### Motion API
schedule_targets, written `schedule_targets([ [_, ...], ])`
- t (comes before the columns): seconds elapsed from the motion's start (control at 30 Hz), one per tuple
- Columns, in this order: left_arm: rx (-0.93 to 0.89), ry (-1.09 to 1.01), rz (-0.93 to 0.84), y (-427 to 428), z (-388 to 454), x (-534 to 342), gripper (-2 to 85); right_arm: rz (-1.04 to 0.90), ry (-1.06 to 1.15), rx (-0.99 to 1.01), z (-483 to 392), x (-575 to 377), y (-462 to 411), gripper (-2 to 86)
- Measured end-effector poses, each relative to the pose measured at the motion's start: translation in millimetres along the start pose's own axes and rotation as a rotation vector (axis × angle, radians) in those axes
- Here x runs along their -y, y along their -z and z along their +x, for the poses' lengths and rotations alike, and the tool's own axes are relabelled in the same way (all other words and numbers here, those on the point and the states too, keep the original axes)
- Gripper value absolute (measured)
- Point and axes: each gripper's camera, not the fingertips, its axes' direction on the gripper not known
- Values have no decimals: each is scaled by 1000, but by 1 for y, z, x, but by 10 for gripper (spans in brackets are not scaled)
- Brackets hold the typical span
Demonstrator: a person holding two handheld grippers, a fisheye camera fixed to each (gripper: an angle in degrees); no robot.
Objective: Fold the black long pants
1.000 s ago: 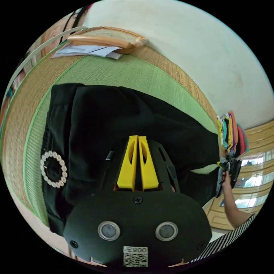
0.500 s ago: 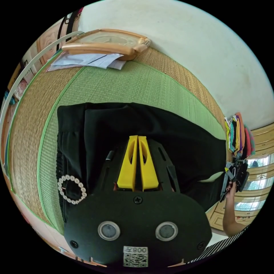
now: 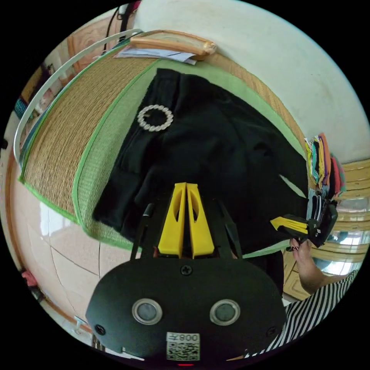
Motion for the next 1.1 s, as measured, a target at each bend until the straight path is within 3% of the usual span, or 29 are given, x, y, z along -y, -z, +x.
schedule_targets([
  [0.1, -82, 31, 25, -5, -30, -1, 1, -17, 10, 9, -20, 23, -2, 1],
  [0.23, 73, -41, -11, -7, -45, 28, 0, -55, 38, 23, -50, 62, -1, 1],
  [0.4, 98, -32, -12, -11, -61, 33, 1, -70, 82, 16, -88, 88, 5, 0],
  [0.5, 39, -82, 56, -6, -59, 24, 1, -39, 59, 109, -93, 91, 26, 0],
  [0.7, -212, -294, 76, -30, -17, 29, 1, 170, -69, 44, -48, 122, 108, 1],
  [0.83, -174, -357, 11, -61, 0, 42, 1, 199, -186, -65, -4, 157, 128, 0],
  [0.97, -156, -374, -16, -77, -9, 36, 1, 80, -242, -41, 14, 168, 99, 0],
  [1.1, -183, -379, -59, -72, -24, 27, 1, 135, -247, -15, 8, 156, 100, 1],
])
